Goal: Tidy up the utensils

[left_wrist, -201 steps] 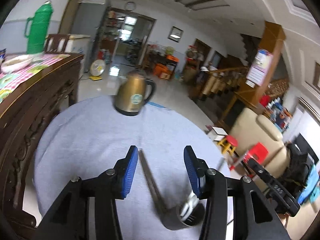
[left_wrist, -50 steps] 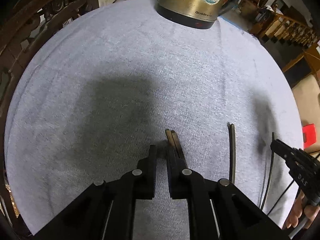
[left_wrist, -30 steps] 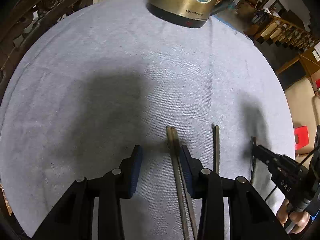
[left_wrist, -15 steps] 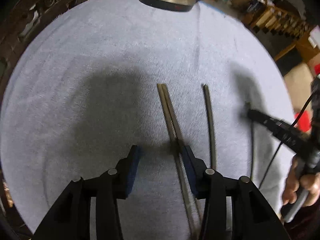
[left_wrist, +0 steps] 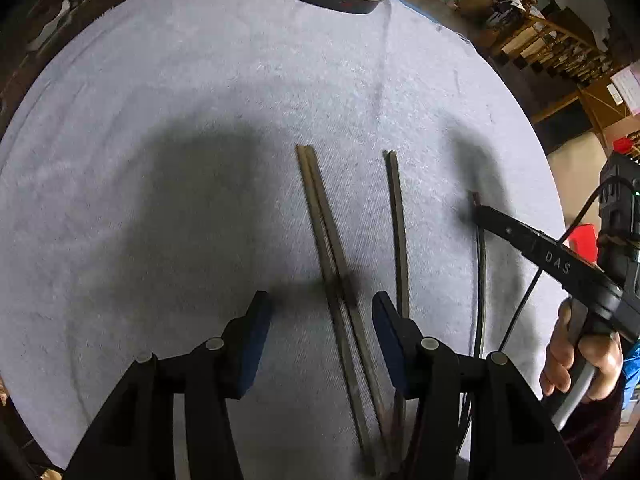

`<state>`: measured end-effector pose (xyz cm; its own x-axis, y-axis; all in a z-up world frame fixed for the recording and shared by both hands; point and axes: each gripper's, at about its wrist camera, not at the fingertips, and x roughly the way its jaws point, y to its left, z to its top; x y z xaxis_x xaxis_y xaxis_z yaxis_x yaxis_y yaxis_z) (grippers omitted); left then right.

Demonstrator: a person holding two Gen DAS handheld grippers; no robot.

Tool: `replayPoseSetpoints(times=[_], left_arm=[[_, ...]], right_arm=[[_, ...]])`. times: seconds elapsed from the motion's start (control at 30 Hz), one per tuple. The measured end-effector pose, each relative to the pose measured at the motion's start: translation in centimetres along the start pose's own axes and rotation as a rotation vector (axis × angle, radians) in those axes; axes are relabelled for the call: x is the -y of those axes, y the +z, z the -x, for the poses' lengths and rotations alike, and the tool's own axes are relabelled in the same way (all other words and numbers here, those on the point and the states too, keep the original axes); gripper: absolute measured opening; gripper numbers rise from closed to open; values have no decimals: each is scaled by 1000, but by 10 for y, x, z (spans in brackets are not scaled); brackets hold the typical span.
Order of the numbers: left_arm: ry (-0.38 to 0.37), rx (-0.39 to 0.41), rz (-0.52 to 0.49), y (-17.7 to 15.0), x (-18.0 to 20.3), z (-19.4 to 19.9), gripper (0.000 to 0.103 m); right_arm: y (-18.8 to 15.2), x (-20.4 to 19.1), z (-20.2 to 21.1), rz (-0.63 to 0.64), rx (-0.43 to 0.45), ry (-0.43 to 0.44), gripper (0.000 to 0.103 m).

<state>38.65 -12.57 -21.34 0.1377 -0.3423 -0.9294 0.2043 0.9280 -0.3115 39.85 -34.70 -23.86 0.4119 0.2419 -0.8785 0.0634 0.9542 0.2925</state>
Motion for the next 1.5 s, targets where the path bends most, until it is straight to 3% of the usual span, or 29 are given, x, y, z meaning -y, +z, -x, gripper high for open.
replayPoseSetpoints(times=[0.07, 0.13, 0.3, 0.5, 0.7, 0.8, 0.87, 1.0, 1.07, 1.17, 1.3, 1.5], left_arm=[[2, -2, 5, -6, -3, 1, 49], [27, -3, 2, -8, -4, 1, 37], [13, -29, 23, -16, 1, -4, 37], [114, -30, -4, -16, 35, -21, 39], [247, -70, -92, -9, 66, -39, 53], [314, -64, -129, -7, 78, -50, 67], [305, -58, -106, 3, 81, -54, 73], [299, -49, -87, 14, 72, -52, 71], [296, -35, -93, 15, 68, -50, 67], [283, -20, -86, 19, 53, -45, 52], [253, -20, -73, 25, 12, -36, 18], [202, -39, -87, 27, -45, -13, 12]], right_arm=[[-1, 0, 0, -4, 1, 1, 9], [-2, -1, 1, -5, 4, -2, 9], [-5, 0, 2, -18, 1, -1, 9], [-13, 3, 7, -29, -9, 3, 9], [-19, 6, 10, -49, -8, 7, 9], [-22, 8, 11, -57, -6, 16, 9], [-24, 10, 12, -64, -3, 19, 9], [-28, 12, 14, -60, 2, 24, 9], [-28, 13, 14, -62, 3, 31, 9], [-27, 16, 13, -65, 6, 37, 8], [-26, 13, 13, -57, 9, 32, 8], [-27, 12, 13, -53, 5, 34, 8]])
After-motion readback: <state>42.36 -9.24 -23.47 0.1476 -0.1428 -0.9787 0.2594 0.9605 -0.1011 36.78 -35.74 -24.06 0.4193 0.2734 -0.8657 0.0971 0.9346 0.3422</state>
